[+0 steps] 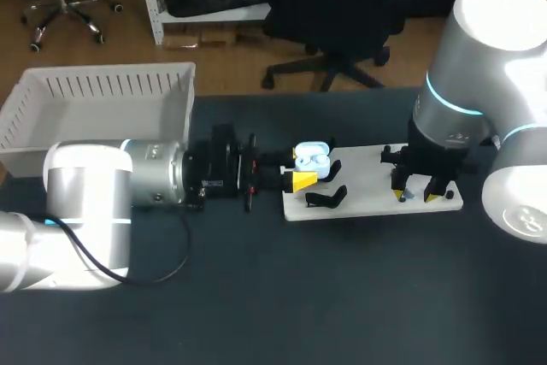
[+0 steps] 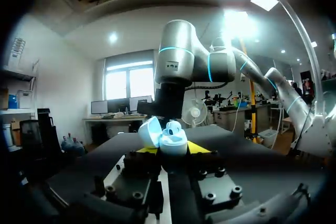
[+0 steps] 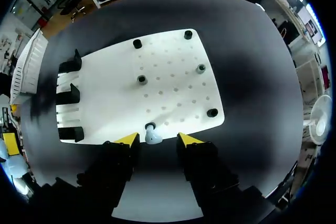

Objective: Pick up each earbud case from the left stands, insert the matching earbuds, close the lid, and place the case in the box.

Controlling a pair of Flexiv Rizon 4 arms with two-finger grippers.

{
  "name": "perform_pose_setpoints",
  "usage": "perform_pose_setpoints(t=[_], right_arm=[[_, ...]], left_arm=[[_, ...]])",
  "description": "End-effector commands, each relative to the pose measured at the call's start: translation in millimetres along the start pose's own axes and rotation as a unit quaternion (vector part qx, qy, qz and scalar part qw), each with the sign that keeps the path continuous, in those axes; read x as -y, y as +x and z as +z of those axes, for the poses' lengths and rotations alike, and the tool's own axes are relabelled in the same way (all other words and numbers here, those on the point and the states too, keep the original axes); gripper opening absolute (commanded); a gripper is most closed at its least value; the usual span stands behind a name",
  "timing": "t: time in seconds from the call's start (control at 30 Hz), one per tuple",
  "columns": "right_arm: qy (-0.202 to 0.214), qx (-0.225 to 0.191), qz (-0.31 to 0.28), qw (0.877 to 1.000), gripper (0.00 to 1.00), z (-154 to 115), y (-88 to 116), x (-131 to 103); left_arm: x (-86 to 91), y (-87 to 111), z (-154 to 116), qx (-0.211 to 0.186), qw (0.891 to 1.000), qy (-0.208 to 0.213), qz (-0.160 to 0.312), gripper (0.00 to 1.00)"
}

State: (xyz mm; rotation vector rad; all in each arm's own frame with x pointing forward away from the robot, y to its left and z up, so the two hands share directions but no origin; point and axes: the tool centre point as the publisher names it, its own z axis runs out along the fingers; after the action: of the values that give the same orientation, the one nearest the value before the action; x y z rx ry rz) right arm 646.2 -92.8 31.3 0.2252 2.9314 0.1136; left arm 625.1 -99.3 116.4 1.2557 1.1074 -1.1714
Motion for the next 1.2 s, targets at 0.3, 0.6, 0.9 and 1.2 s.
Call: perform_pose_setpoints(t=[0.3, 0.6, 0.9, 1.2], right_arm=[[0.002, 0.000, 0.006, 1.000, 0.39, 6.7, -5.7, -7.4], [0.006, -0.001, 0.014, 1.000, 0.28, 6.5, -6.1, -6.6], [0.009, -0.003, 0.023, 1.000, 0.32, 5.3, -4.9, -4.7], [0.013, -0.002, 0.032, 0.999, 0.29, 2.9, -6.0, -3.1]], left_arm=[[1.9, 0.7, 0.2, 0.001, 1.000, -0.004, 0.002, 0.00], [1.9, 0.7, 0.2, 0.001, 1.000, -0.004, 0.002, 0.00], [1.9, 0.7, 0.2, 0.001, 1.000, -0.004, 0.002, 0.00], [1.9, 0.7, 0.2, 0.001, 1.000, -0.004, 0.002, 0.00]])
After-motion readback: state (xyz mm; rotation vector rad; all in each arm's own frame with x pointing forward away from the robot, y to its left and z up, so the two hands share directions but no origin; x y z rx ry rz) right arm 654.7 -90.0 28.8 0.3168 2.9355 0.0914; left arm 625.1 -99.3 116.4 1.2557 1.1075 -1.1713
